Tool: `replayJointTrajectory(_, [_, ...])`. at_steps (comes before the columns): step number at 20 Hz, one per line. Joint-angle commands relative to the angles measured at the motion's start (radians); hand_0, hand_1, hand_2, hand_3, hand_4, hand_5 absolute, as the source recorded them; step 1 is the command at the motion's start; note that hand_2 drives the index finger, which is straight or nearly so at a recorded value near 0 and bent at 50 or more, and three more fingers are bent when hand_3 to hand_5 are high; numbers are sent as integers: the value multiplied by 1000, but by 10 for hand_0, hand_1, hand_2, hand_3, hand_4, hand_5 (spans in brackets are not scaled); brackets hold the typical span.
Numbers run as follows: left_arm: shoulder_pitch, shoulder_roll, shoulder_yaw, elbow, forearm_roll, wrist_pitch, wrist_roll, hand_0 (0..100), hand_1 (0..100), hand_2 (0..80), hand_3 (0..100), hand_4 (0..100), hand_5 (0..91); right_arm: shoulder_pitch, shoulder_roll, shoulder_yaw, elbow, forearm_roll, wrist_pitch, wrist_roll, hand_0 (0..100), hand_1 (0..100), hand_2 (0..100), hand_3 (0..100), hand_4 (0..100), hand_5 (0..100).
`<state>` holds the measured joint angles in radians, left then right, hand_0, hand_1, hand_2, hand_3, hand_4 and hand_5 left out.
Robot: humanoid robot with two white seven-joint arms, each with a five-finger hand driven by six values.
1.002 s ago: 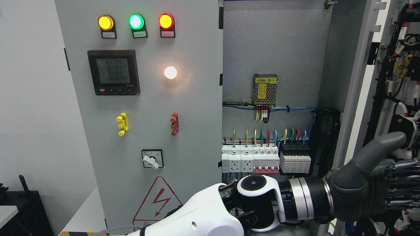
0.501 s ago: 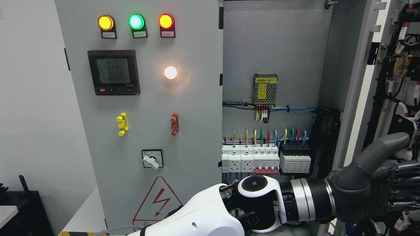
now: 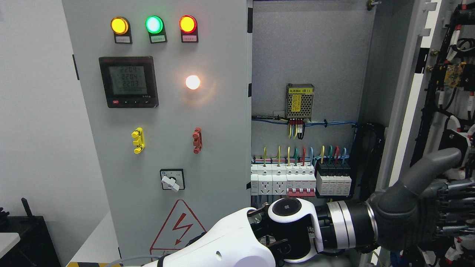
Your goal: Open door with both hands
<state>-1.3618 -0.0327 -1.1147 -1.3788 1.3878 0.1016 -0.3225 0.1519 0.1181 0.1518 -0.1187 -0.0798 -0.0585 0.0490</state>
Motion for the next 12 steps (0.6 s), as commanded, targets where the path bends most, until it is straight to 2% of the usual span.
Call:
replayJointTrajectory(1, [4,34,50,3,0,1,0,0,0,0,0,42,0,0,0,0,1,0,0,0,0,0,0,0,0,0])
replayJointTrajectory(9, [10,149,70,-3,8,3,-1,0,0,0,0,42,0,0,0,0,-1,0,0,0,0,0,0,0,0,0])
replayJointTrajectory(12, [43,191,72,-9,8,3,-3,0,0,0,0,42,0,0,0,0,-1,0,0,0,0,0,0,0,0,0])
